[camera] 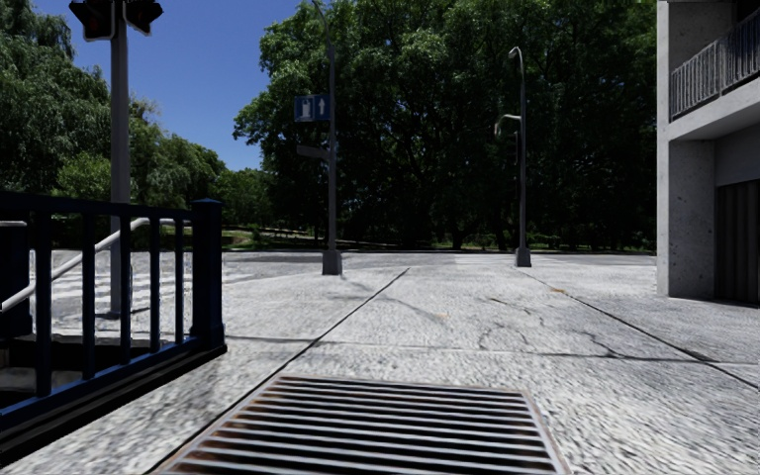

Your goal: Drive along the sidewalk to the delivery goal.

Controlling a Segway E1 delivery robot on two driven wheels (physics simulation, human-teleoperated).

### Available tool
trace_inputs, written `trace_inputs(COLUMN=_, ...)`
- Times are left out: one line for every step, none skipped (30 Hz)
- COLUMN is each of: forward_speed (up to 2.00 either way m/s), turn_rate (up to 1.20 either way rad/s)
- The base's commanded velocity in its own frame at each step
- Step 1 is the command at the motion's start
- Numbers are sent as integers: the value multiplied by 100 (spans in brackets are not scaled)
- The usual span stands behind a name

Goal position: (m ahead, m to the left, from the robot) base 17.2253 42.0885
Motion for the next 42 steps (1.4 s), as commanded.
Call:
trace_inputs(forward_speed=200, turn_rate=0)
trace_inputs(forward_speed=200, turn_rate=0)
trace_inputs(forward_speed=200, turn_rate=0)
trace_inputs(forward_speed=200, turn_rate=0)
trace_inputs(forward_speed=200, turn_rate=0)
trace_inputs(forward_speed=200, turn_rate=0)
trace_inputs(forward_speed=200, turn_rate=0)
trace_inputs(forward_speed=200, turn_rate=0)
trace_inputs(forward_speed=200, turn_rate=0)
trace_inputs(forward_speed=200, turn_rate=0)
trace_inputs(forward_speed=200, turn_rate=0)
trace_inputs(forward_speed=200, turn_rate=0)
trace_inputs(forward_speed=200, turn_rate=0)
trace_inputs(forward_speed=200, turn_rate=0)
trace_inputs(forward_speed=200, turn_rate=0)
trace_inputs(forward_speed=200, turn_rate=0)
trace_inputs(forward_speed=200, turn_rate=0)
trace_inputs(forward_speed=200, turn_rate=0)
trace_inputs(forward_speed=200, turn_rate=0)
trace_inputs(forward_speed=200, turn_rate=0)
trace_inputs(forward_speed=200, turn_rate=0)
trace_inputs(forward_speed=200, turn_rate=0)
trace_inputs(forward_speed=200, turn_rate=0)
trace_inputs(forward_speed=200, turn_rate=0)
trace_inputs(forward_speed=200, turn_rate=0)
trace_inputs(forward_speed=200, turn_rate=0)
trace_inputs(forward_speed=200, turn_rate=0)
trace_inputs(forward_speed=200, turn_rate=0)
trace_inputs(forward_speed=200, turn_rate=0)
trace_inputs(forward_speed=200, turn_rate=1)
trace_inputs(forward_speed=200, turn_rate=10)
trace_inputs(forward_speed=200, turn_rate=16)
trace_inputs(forward_speed=200, turn_rate=16)
trace_inputs(forward_speed=200, turn_rate=20)
trace_inputs(forward_speed=200, turn_rate=24)
trace_inputs(forward_speed=200, turn_rate=29)
trace_inputs(forward_speed=200, turn_rate=42)
trace_inputs(forward_speed=200, turn_rate=42)
trace_inputs(forward_speed=200, turn_rate=49)
trace_inputs(forward_speed=200, turn_rate=51)
trace_inputs(forward_speed=200, turn_rate=51)
trace_inputs(forward_speed=200, turn_rate=51)
